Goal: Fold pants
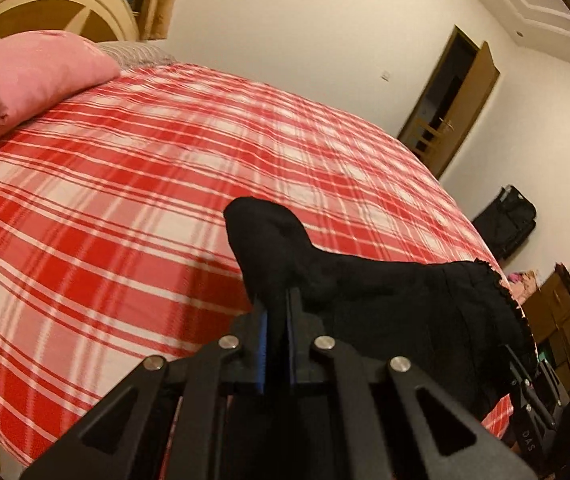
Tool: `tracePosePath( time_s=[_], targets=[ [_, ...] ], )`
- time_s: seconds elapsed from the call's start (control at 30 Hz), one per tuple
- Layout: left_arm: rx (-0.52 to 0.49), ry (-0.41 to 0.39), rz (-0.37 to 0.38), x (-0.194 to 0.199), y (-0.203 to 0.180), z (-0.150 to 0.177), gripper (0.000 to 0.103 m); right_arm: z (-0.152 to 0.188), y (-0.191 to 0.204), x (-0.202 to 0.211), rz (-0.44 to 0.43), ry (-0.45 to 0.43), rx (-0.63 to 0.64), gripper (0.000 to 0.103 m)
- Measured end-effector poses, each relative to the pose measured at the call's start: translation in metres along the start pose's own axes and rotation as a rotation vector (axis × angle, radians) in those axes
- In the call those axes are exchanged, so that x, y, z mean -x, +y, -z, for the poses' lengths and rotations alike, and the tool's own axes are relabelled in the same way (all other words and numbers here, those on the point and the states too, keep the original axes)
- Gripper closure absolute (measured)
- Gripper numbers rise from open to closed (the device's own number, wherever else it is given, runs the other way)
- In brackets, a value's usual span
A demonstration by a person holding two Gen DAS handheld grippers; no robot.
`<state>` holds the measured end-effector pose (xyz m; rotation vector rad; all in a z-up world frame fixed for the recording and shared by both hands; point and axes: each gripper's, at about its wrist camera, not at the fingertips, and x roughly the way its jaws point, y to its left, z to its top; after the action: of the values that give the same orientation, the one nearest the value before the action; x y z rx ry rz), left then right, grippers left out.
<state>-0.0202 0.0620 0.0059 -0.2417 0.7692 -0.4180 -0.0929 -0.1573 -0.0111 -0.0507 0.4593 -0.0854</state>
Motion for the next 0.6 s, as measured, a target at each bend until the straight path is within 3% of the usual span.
tracePosePath(
  time_s=[0.47,0.6],
  targets=[
    [0.066,-0.152,-0.265,0.027,0.094,-0.055,0.095,-0.074,0.118,-0.101,-0.212,-0.095,0.162,0.071],
    [0.076,-0.188,-0.344,0.032,0.123,-0.066,0.095,-0.074,0.144,-0.143,-0.234,-0.051,0.179,0.071]
  ],
)
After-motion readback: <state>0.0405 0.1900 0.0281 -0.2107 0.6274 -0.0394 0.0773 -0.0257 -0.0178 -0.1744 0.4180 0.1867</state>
